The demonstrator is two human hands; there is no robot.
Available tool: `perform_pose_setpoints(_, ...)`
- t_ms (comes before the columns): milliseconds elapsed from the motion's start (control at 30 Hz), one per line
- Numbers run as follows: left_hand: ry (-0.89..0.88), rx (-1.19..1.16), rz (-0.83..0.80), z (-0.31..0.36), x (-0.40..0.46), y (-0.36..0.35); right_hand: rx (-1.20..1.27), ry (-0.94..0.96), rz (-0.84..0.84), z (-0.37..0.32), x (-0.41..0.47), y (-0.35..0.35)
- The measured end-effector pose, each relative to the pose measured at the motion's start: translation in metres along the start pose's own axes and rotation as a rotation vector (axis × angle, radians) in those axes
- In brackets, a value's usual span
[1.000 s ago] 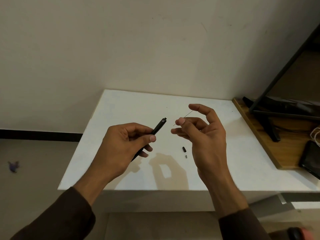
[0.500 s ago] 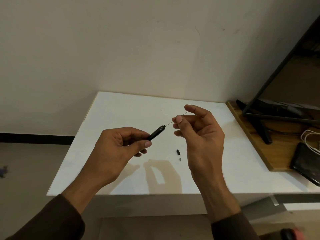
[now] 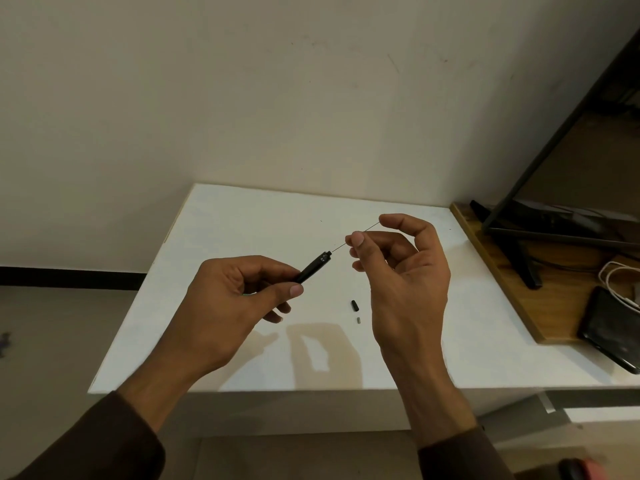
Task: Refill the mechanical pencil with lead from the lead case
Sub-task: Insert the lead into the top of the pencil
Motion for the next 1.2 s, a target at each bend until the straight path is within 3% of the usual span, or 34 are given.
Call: perform_pose_setpoints(1200, -0.050, -0.025, -0.007, 0.0049, -0.0006, 0.0000, 0.004, -0.013, -0.134, 0.0024, -0.0030, -0.0060)
Point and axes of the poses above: each hand's wrist, its own x-axis towards the middle knuckle, its own y-axis out of the back of the hand, z = x × y, the point moved 4 cm from there along x, towards the middle knuckle, and after that the axes turned 5 degrees about z, right-handed, at the moved point
